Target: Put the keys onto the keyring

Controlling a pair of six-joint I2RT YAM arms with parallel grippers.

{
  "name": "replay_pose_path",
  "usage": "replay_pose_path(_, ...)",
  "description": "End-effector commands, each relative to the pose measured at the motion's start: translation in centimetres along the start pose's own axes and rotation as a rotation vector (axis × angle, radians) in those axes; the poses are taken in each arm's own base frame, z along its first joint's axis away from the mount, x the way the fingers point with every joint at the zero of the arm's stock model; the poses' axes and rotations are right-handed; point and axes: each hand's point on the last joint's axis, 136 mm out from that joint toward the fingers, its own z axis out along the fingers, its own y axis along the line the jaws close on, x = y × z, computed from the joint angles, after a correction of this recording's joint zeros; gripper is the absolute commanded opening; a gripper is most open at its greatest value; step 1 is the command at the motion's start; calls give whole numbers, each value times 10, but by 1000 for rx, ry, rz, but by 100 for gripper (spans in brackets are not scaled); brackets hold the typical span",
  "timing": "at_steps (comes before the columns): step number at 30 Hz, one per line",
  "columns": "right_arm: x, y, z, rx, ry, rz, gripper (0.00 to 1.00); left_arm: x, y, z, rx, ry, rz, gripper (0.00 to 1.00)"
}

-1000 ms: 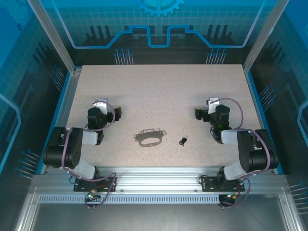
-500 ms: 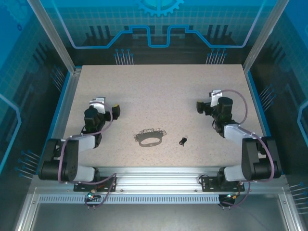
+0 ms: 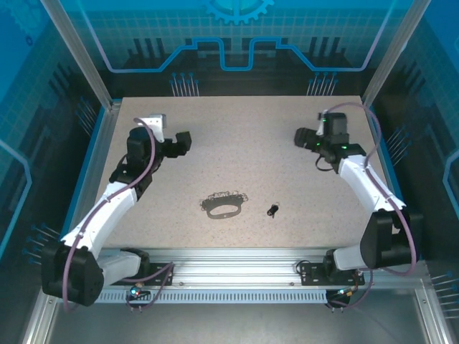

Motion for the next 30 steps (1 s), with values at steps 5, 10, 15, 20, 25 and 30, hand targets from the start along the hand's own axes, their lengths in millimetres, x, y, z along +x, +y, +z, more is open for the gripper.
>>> replay_pose_path(5,105,64,-24,-44,299,-97,82,95,-47,-35,9,413,-175,99)
replay_pose_path(10,148,94,-30,-178,434,-99,76,147,-87,-42,71,560,-169,99)
replay_pose_path(15,161,89,-32,-212,454,-29,71,192,-121,-37,138,679,-230,99)
replay_pose_path(20,158,70,-31,-217,460,80,71,216,-153,-27,206,713,-280,99)
replay_pose_path(25,165,56,-24,-212,497,149,71,229,-178,-13,271,747,-321,99)
replay_pose_path(30,166,59,-19,-217,519,170,69,241,-193,4,295,779,-322,99)
